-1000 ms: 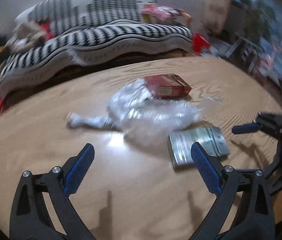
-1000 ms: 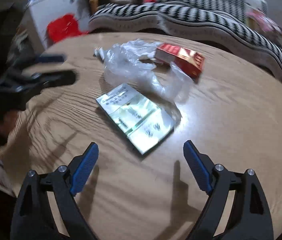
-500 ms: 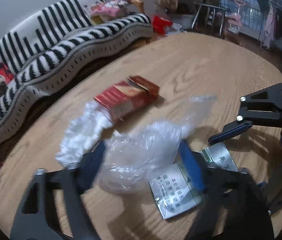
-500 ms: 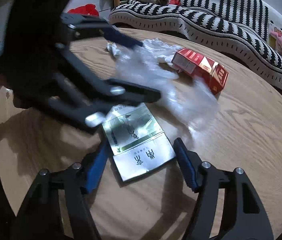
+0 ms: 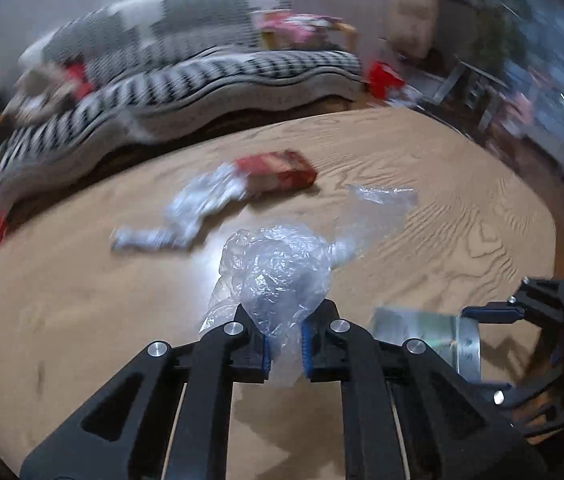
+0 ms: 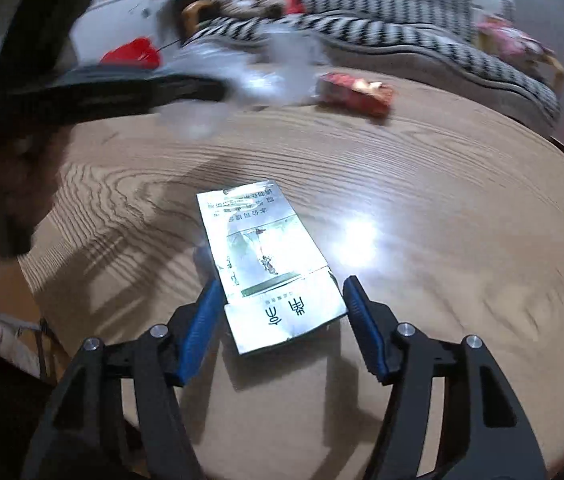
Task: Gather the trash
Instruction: 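Grasp the clear plastic wrap with the left tool while the right tool grasps the silver packet, then carry the wrap and packet to the black bin and open both tools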
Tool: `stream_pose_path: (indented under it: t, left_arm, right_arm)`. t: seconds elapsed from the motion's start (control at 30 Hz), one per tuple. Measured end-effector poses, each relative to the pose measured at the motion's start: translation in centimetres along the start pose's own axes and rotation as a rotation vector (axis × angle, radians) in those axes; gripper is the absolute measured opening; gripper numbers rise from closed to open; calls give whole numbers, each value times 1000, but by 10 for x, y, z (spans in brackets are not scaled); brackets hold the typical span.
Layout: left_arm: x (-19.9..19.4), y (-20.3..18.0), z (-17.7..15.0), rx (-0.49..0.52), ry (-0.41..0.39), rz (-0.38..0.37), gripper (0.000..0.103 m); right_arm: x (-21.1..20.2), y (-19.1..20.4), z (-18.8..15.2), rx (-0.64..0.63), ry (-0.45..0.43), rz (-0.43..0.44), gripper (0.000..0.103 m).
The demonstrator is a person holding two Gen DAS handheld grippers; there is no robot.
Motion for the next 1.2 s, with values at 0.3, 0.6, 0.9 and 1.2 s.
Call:
stream_pose_path:
  t: [0.3,0.6,0.9,1.2]
  left_arm:
    - [-73,1,-81,-171,45,138,10]
    - [-93,-26,-102,-130,16,137,10]
    - [-82,-53,-86,-120,-7,94,10]
    - [-62,-130,-61,-79,-45,-22,10]
  right_arm:
    - [-75,-11,-30,143,-73,-164,62]
    - [-101,-1,-46,190,-114,-174,62]
    - [-117,-32,-56,240,-135,-226,62]
    - [-158,-105,-94,374,-163,-310,62]
Point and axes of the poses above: each gripper's, at about its wrist camera, not at the fingertips, and x roughly the way its jaws point, y to its left, z to its top, the point moved 6 cm from there along x, roughly the way its jaws point, and after that the axes turned 1 degree about -x, right-handed, at the moved point
